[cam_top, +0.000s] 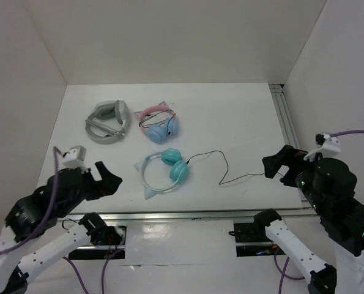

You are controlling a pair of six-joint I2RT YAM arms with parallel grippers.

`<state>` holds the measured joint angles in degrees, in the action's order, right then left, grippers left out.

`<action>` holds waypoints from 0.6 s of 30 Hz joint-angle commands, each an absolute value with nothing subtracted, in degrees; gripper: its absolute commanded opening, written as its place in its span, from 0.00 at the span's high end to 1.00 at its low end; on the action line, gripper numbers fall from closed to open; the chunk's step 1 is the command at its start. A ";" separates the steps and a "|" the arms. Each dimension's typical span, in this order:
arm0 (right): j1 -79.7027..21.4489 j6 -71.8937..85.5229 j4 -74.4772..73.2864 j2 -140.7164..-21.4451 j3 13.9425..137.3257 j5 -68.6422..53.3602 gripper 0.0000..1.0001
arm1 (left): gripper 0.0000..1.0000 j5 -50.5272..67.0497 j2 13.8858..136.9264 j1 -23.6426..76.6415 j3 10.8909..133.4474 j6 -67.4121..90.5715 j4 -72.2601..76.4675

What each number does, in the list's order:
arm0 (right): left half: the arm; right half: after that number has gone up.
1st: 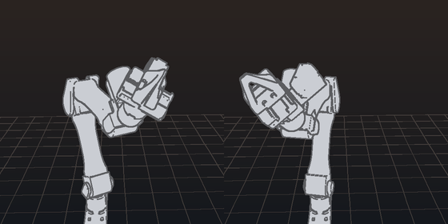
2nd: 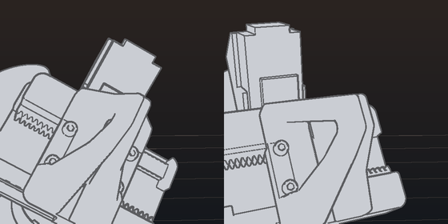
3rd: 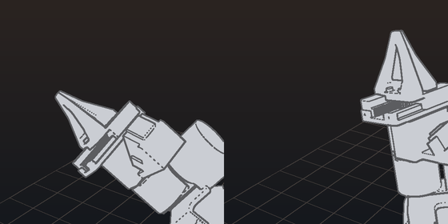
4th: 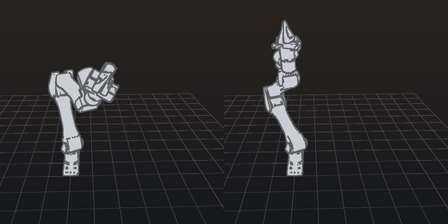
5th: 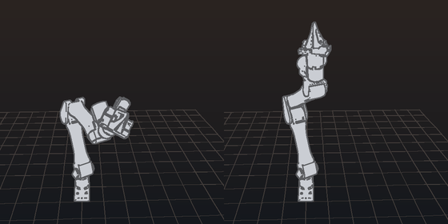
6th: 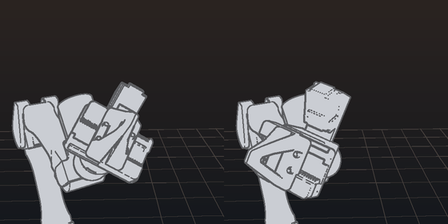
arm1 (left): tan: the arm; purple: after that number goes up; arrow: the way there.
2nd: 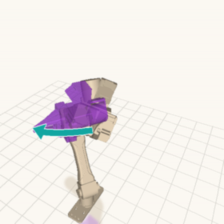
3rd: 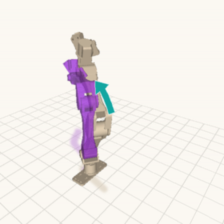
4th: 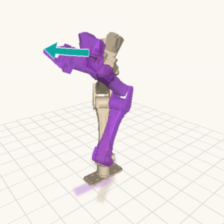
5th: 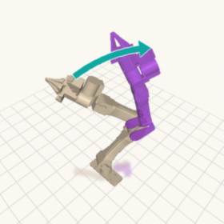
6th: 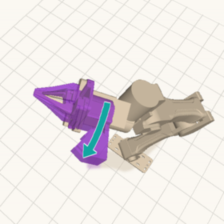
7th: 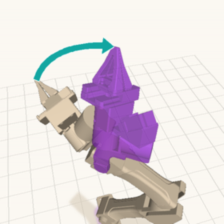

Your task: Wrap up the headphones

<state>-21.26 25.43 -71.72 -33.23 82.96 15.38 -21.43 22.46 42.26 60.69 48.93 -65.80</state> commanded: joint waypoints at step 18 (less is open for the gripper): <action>-18.63 23.99 -60.56 -28.39 73.30 2.99 0.00 | 0.00 -23.91 71.88 36.48 39.90 65.65 -28.04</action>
